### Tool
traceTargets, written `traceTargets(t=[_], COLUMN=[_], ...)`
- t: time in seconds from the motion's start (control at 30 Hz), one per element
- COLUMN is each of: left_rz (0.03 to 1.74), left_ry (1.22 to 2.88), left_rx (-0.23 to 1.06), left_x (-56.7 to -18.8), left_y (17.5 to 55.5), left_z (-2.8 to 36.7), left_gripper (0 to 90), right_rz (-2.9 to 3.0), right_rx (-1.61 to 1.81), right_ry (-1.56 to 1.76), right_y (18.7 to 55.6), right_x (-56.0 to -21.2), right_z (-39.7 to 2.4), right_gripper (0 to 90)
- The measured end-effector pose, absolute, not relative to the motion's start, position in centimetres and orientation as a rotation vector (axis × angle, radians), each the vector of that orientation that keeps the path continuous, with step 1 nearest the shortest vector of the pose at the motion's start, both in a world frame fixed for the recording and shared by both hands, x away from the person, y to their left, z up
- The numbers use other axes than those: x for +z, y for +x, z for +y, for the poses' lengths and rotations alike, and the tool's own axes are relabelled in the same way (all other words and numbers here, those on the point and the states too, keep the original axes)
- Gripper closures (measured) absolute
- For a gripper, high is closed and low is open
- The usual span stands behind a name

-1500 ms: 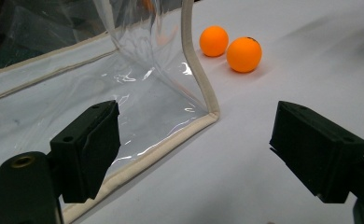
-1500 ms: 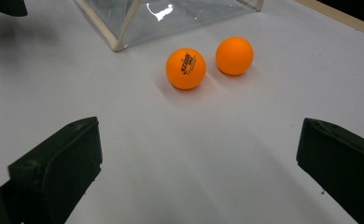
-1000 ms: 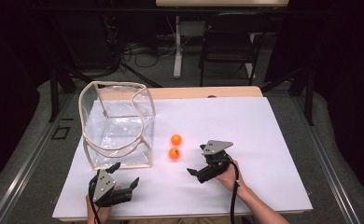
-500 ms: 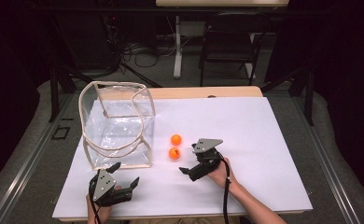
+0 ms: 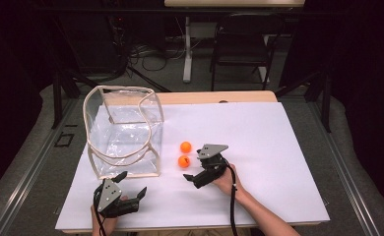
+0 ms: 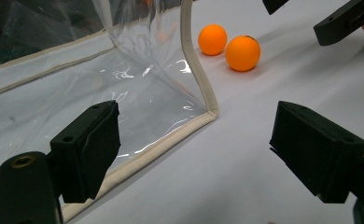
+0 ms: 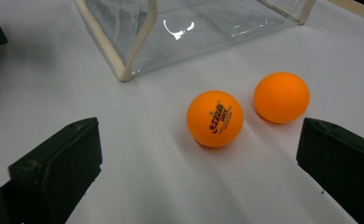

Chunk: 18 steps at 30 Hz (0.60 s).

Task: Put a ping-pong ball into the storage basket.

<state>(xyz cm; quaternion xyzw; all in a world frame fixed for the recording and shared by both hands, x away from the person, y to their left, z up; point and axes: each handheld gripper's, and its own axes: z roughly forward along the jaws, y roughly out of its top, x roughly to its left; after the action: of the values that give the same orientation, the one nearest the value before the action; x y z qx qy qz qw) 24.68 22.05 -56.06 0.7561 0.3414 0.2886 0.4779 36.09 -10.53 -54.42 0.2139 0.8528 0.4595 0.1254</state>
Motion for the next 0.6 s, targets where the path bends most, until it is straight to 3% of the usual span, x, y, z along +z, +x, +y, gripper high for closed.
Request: traceTargets(t=[0.6], left_rz=[0.831], left_ry=[1.842], left_rx=[0.703], left_x=[-56.0], left_y=[24.6], left_z=[22.0], left_gripper=[15.6], right_rz=[2.479], right_rx=[1.357], right_ry=[0.634], right_y=[37.1], right_x=[-55.3], right_z=[-9.1], right_gripper=[0.7])
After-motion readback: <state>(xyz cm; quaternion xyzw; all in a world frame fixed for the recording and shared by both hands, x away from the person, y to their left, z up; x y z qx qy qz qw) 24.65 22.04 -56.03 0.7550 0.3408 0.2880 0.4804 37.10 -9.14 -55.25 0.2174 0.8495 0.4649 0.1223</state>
